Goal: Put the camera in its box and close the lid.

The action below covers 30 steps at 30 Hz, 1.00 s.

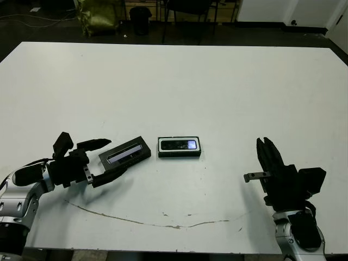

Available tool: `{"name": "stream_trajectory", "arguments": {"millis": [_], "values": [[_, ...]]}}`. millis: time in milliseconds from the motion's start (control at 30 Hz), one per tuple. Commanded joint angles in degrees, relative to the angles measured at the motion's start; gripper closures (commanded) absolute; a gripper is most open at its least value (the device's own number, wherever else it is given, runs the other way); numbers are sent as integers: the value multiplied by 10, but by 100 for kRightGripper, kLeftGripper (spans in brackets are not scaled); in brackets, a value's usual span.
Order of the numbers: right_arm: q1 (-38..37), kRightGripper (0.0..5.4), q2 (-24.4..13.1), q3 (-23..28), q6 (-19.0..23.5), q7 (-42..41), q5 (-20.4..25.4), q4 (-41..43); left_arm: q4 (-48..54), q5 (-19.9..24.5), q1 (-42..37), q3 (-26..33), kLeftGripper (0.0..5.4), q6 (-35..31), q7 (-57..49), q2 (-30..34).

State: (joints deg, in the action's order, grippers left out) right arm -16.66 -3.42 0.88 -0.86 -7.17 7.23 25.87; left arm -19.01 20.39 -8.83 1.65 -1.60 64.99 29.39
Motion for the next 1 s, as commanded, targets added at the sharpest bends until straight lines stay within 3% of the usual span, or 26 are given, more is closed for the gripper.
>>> {"name": "stream_trajectory", "arguments": {"millis": [33, 200, 400, 567, 733, 833, 1000], "values": [[-5, 540, -5, 2, 0, -1, -4, -12, -18, -6, -7, -5, 2, -5, 8, 2], [-7, 540, -4, 0, 18, 2, -2, 4, -30, -12, -11, -6, 2, 1, 6, 3], [-7, 540, -5, -1, 8, 1, -8, 2, -63, -23, -20, -11, 2, 31, 15, 0], [-5, 540, -7, 3, -1, -9, 0, -6, -57, -4, -25, -12, 2, -57, 14, 4], [-5, 540, -4, 4, 10, -8, 5, -2, -80, -9, -36, -15, 2, -35, 38, 5], [-7, 540, -7, 2, 12, -5, -2, 2, -80, -10, -35, -12, 41, -48, 28, 4], [-8, 540, -3, 2, 10, 1, -8, 1, -109, -3, -50, -12, 164, -30, 69, 7]]}}
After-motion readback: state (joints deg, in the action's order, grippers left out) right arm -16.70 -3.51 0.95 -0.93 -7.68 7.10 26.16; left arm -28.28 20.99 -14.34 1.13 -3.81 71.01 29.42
